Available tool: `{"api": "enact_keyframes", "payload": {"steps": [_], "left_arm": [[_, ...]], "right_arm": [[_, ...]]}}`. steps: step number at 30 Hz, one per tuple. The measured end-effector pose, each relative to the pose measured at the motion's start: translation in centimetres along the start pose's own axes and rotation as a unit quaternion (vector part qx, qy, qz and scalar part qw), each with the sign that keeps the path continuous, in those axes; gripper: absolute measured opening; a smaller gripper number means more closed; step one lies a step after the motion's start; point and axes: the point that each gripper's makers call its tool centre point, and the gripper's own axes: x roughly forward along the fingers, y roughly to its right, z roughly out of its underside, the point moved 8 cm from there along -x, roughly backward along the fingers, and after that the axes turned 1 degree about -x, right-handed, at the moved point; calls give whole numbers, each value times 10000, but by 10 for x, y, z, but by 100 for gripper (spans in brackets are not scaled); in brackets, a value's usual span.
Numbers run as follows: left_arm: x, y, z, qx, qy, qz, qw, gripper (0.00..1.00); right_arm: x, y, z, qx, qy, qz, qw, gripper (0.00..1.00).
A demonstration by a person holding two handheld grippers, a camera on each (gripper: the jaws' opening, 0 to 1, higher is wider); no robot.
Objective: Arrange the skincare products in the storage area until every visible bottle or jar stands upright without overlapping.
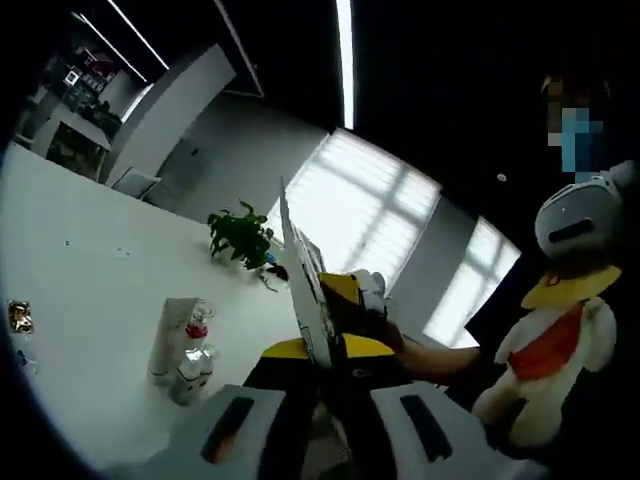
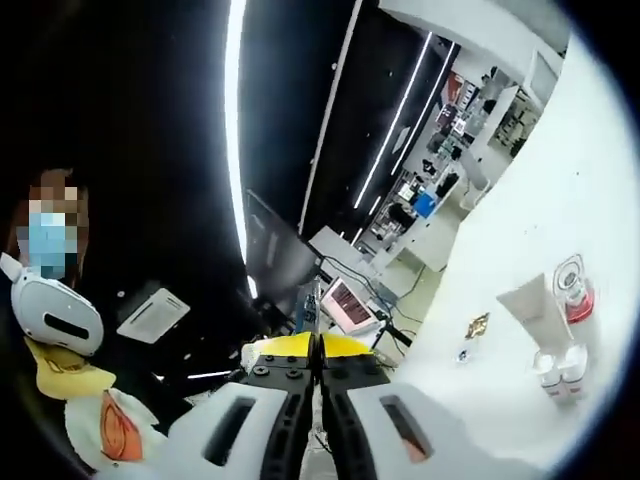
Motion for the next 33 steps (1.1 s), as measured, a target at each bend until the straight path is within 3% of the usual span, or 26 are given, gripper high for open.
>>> {"api": "enact_keyframes", "payload": {"steps": [2, 3, 7, 9, 11, 13, 16, 20, 22, 24, 29, 32, 33], "left_arm": [[0, 1, 0, -51, 46, -69, 10000, 2], [1, 1, -1, -286, 202, -117, 9993, 1], [2, 2, -3, -619, 674, -61, 9958, 0], [1, 1, -8, -846, 1173, -54, 9895, 0], [-1, 1, -13, -1160, 1533, 18, 9813, 0], [-3, -2, -19, -1295, 1815, -7, 9748, 0], [-4, -5, -20, -1255, 1731, -114, 9768, 0], [-2, -7, -18, -1212, 1608, -221, 9793, 0], [-1, -11, -18, -1256, 1611, -278, 9785, 0], [0, -14, -18, -1220, 1601, -361, 9789, 0], [6, -9, -20, -747, 1505, -417, 9849, 0], [7, -12, -17, -714, 1514, -446, 9849, 0], [7, -12, -10, -819, 1305, -421, 9872, 1]], "right_arm": [[2, 0, -2, -68, -39, 50, 10000, 1], [3, 1, -2, -75, -43, 82, 9999, 1], [10, -2, -8, -251, 545, -130, 9981, 6], [11, -2, -2, -264, 604, -194, 9976, 9], [12, -4, 5, -192, 554, -243, 9980, 20], [14, -4, 14, -69, 507, -183, 9985, 23], [13, -5, 21, 119, 574, -244, 9980, 12], [13, 0, 21, 190, 762, -153, 9968, 6], [13, -1, 20, 324, 918, -288, 9948, 2], [12, -5, 20, 760, 957, -400, 9917, 1], [7, 0, 20, 920, 1056, -405, 9893, 1], [7, 2, 20, 994, 1087, -320, 9886, 1], [7, 3, 20, 1009, 1122, -280, 9882, 1]]}}
